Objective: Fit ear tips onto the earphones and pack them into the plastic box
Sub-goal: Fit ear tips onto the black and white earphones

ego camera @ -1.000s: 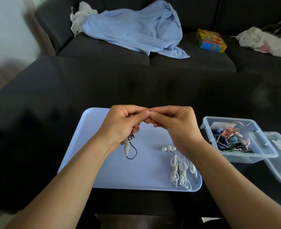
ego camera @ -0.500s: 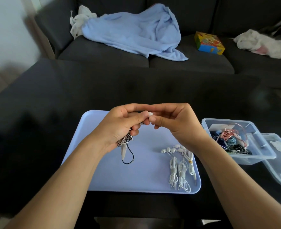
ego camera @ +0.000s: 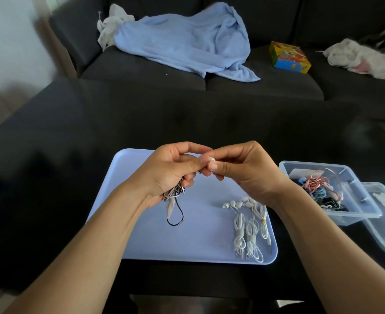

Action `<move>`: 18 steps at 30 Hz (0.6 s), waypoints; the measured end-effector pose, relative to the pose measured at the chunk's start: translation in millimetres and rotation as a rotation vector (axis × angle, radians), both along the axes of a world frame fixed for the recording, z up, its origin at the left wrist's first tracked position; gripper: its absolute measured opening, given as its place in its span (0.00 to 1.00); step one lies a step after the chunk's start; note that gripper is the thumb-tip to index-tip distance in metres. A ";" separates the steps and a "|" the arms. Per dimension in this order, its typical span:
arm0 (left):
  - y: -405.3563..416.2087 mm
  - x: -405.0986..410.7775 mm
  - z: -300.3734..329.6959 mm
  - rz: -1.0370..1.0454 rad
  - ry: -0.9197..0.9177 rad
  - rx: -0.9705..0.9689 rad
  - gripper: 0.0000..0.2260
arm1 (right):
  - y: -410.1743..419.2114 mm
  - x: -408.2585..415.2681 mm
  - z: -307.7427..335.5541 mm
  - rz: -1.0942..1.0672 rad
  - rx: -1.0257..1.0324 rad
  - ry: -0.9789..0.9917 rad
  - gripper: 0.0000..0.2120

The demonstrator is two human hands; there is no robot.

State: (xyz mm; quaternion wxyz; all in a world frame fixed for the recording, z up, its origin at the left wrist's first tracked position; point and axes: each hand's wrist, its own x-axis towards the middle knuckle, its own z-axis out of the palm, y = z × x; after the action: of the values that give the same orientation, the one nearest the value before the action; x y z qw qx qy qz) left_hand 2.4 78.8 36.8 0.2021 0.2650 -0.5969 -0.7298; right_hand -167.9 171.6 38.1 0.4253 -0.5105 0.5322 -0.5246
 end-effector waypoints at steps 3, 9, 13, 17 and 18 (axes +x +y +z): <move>-0.6 0.7 1.2 -0.003 -0.001 0.006 0.15 | 0.6 -0.8 1.8 0.030 0.020 -0.038 0.11; 0.4 0.8 -0.1 0.001 -0.017 -0.009 0.15 | 0.7 5.1 -0.6 -0.023 -0.024 -0.032 0.10; -0.4 0.7 -1.1 0.007 -0.031 -0.011 0.14 | -1.1 5.4 -2.2 -0.028 -0.024 -0.029 0.09; -0.4 0.0 -0.4 -0.010 -0.003 0.023 0.14 | -1.1 1.6 -1.0 0.020 0.005 -0.096 0.10; -0.4 0.0 -0.4 -0.010 0.003 0.024 0.15 | -0.8 1.0 -0.8 0.025 0.007 -0.102 0.10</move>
State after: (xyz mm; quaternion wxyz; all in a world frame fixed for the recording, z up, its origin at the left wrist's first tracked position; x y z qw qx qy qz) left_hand 2.4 78.4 36.4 0.1962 0.2632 -0.5892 -0.7383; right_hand -166.9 170.8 37.3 0.4600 -0.4882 0.5055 -0.5427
